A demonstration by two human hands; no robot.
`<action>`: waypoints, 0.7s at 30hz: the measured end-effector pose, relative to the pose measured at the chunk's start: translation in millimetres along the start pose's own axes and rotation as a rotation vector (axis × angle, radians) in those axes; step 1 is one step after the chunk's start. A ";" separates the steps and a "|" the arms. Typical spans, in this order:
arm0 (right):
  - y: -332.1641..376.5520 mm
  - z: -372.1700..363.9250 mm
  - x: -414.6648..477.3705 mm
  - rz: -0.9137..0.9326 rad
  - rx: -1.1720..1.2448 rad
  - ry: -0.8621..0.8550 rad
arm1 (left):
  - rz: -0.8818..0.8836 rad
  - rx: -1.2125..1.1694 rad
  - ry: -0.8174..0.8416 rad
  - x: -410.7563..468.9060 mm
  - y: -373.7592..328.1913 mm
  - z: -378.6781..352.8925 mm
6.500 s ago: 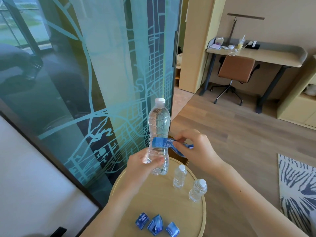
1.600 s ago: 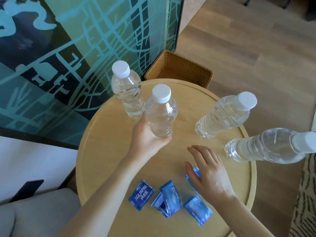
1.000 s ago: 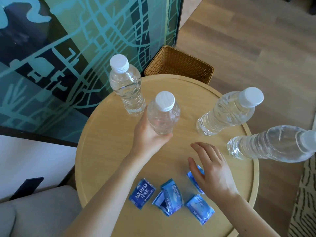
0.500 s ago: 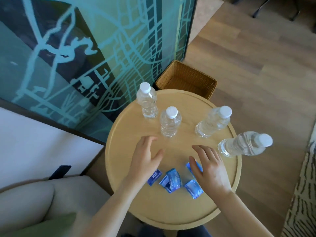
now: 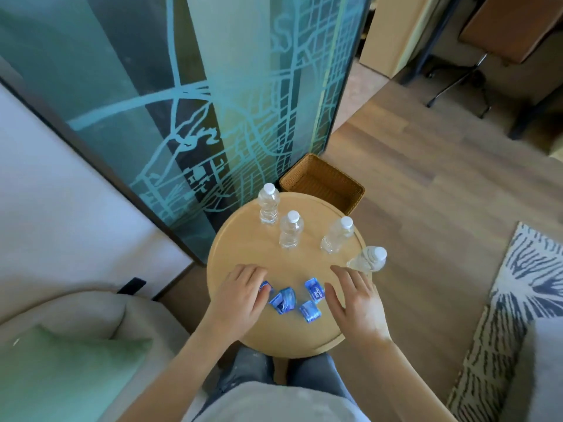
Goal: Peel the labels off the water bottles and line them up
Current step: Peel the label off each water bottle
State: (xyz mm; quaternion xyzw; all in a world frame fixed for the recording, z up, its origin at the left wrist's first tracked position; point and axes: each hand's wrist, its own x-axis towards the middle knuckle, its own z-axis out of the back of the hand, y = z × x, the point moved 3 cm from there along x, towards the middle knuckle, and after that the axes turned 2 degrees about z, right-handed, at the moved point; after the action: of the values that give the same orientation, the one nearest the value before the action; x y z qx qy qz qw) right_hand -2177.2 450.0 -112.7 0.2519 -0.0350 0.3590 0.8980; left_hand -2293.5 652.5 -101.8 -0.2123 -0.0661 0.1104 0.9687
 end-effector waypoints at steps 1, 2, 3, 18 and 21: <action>-1.7 5.4 -3.8 -0.015 -0.002 -0.008 | 0.003 0.005 0.002 -4.1 -0.9 1.5; -4.4 10.0 -6.9 -0.034 -0.005 -0.013 | 0.002 0.020 0.006 -6.2 -1.4 1.7; -7.6 13.2 -10.4 -0.046 -0.007 -0.014 | -0.001 0.035 0.008 -8.5 -1.6 1.2; -31.6 16.4 -23.4 0.062 0.021 -0.003 | 0.111 0.014 0.010 -25.1 -18.5 -15.5; -32.8 18.8 -14.5 0.056 0.027 0.009 | 0.144 0.007 -0.017 -14.5 -15.7 -13.5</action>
State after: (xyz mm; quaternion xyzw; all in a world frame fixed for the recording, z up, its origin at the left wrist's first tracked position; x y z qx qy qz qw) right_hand -2163.9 411.8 -113.9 0.2611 -0.0333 0.3856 0.8843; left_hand -2302.2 629.8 -108.4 -0.2121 -0.0585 0.1818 0.9584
